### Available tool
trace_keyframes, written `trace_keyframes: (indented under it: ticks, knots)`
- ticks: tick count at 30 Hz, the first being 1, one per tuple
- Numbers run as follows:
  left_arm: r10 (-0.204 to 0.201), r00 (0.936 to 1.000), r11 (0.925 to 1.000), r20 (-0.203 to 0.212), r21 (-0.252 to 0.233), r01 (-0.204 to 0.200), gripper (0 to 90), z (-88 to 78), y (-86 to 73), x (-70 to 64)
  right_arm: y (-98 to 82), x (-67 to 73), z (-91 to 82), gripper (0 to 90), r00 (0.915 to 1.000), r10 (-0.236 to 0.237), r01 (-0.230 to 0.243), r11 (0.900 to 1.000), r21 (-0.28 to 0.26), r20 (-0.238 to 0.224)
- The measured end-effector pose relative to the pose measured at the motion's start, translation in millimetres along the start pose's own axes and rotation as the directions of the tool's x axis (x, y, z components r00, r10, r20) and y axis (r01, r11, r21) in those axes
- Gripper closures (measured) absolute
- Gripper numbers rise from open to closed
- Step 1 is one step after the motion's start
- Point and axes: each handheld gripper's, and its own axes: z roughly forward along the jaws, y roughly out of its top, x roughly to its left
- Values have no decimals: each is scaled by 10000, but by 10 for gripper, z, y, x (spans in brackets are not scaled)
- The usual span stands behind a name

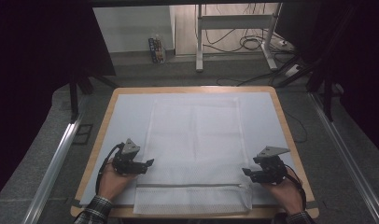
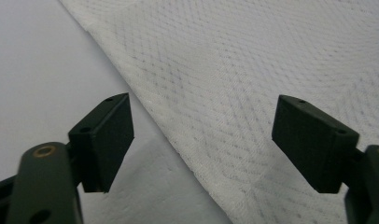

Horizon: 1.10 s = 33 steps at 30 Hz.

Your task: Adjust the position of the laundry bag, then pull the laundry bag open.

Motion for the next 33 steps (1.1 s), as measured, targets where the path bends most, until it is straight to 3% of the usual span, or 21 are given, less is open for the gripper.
trace_keyframes:
  ticks: [10,18,22,26,33]
  knots:
    - [9,9992,9999,396,102,-13,84,-17,20,-100,-68,2,-20,258,9991,261,-262,9997,-14,-336]
    - [507,9964,9977,674,412,-535,41,-9,22,-281,-113,35,-28,228,9979,219,-214,9997,77,-604]
    - [970,9938,9919,534,771,-1010,29,27,-9,-398,-150,64,-34,206,9970,280,-264,9994,227,-719]
    - [1027,9925,9911,668,780,-1078,26,37,-21,-434,-173,75,-23,189,9961,318,-292,9990,328,-827]
    - [1156,9917,9881,556,952,-1206,20,73,-36,-445,-174,87,33,170,9946,448,-401,9979,515,-931]
